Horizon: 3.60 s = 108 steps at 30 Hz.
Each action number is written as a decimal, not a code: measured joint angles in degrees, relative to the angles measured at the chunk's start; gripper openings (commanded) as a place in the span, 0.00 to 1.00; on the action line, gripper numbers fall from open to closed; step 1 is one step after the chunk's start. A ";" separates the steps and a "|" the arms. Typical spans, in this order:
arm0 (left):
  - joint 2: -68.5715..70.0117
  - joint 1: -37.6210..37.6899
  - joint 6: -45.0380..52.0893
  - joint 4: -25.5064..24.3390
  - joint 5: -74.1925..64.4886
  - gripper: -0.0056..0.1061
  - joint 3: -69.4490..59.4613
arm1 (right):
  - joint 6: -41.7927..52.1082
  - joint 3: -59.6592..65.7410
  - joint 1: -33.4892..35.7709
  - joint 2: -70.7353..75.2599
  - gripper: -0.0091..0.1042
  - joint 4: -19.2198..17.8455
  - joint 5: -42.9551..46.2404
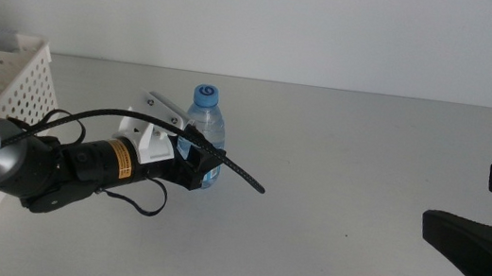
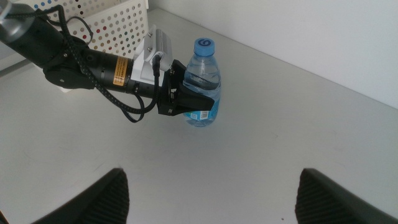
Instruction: Use arms to grab the bottles and put them into the dustbin to the left of the table.
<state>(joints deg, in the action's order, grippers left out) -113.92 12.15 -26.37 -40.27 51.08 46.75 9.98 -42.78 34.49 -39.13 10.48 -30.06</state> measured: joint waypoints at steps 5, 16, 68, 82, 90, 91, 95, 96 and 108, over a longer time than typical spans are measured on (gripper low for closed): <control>9.45 1.69 -0.19 -0.49 -14.07 0.10 -0.65 | 0.00 0.00 0.00 0.00 0.72 0.00 0.00; 30.15 5.82 -11.50 -3.21 -39.01 0.11 2.88 | 0.00 0.00 0.00 0.00 0.72 0.01 0.00; 32.55 -12.31 34.59 35.09 -124.49 0.04 41.99 | 0.00 0.00 0.00 0.00 0.72 0.01 0.00; 18.35 -26.46 45.12 40.27 -121.17 0.04 41.99 | 0.00 0.00 0.00 0.00 0.72 0.01 0.00; 12.98 -26.46 46.14 41.74 -114.88 0.04 42.03 | 0.00 0.00 0.00 0.00 0.72 0.01 0.00; 12.32 -26.46 46.18 41.28 -114.64 0.04 42.03 | 0.00 0.00 0.00 0.00 0.72 0.01 0.00; 9.25 -26.46 46.94 39.70 -114.69 0.04 42.03 | 0.00 0.00 0.00 0.00 0.72 0.01 0.00; 8.55 -26.46 47.30 39.54 -114.74 0.04 42.03 | 0.00 0.00 0.00 0.00 0.72 0.01 0.00; 4.16 -26.46 48.25 38.76 -114.42 0.66 42.49 | 0.00 0.00 0.00 0.00 0.72 0.01 0.00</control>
<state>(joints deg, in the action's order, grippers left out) -109.76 -14.31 21.88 -1.51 -63.34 89.23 9.98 -42.78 34.49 -39.13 10.50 -30.06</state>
